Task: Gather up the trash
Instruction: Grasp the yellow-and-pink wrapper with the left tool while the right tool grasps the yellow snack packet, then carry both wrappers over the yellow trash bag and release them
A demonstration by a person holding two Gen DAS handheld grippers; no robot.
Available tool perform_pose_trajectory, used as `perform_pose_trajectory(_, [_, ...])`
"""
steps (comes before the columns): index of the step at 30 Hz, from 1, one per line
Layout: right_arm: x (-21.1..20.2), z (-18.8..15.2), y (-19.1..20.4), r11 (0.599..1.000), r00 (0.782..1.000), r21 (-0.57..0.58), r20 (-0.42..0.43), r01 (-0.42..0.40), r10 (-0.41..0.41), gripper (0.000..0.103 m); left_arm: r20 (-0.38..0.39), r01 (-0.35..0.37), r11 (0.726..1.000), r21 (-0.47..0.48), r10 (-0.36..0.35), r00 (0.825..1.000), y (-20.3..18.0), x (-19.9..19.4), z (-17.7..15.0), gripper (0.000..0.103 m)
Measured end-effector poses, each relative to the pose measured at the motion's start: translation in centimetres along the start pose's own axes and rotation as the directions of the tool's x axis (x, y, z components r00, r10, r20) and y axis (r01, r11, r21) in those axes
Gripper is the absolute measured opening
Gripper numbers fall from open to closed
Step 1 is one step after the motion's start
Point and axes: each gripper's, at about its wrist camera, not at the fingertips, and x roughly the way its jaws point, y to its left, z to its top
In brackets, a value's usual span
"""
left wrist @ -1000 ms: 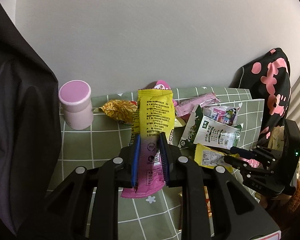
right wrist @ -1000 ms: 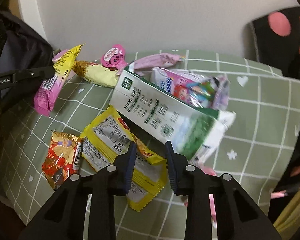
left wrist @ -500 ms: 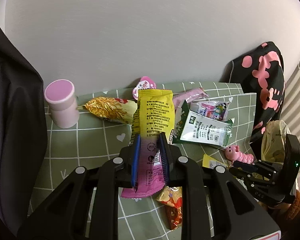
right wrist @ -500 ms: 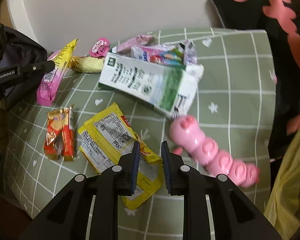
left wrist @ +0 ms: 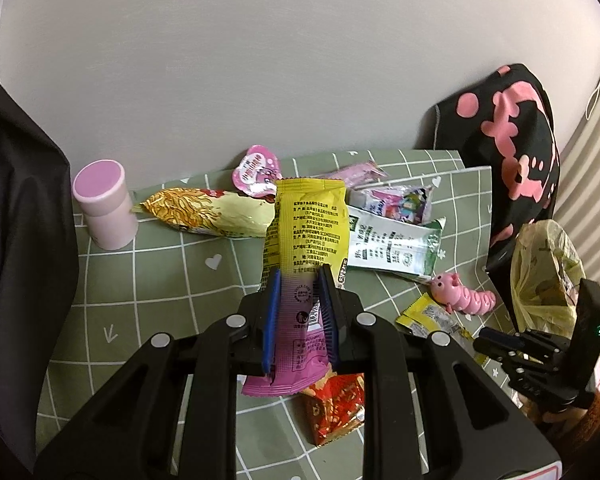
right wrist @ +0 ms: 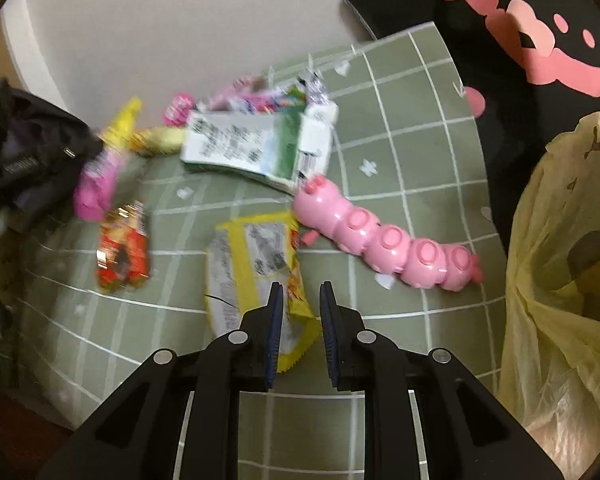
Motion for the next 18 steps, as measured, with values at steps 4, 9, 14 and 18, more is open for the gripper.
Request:
perform_pose_trajectory(4, [0.1, 0.5, 0.9, 0.997, 0.998, -0.034, -0.007, -0.067, 0.067, 0.042, -0.001, 0.000, 1.000, -0.001, 0.000, 1.000, -0.1, -0.1, -0.1, 0.018])
perform_pose_trajectory(9, [2.4, 0.7, 1.9, 0.997, 0.998, -0.066, -0.054, -0.042, 0.038, 0.043, 0.006, -0.010, 1.000, 0.010, 0.010, 1.000, -0.4, -0.6, -0.2, 0.018])
perform_pose_trajectory(14, [3.5, 0.5, 2.6, 0.995, 0.997, -0.096, -0.080, -0.016, 0.009, 0.041, 0.018, -0.018, 0.999, 0.029, 0.018, 1.000, -0.7, -1.1, -0.1, 0.018])
perform_pose_trajectory(18, [3.2, 0.4, 2.7, 0.994, 0.997, -0.111, -0.075, 0.001, -0.009, 0.030, 0.025, -0.016, 0.999, 0.034, 0.015, 1.000, -1.0, -1.3, 0.2, 0.018])
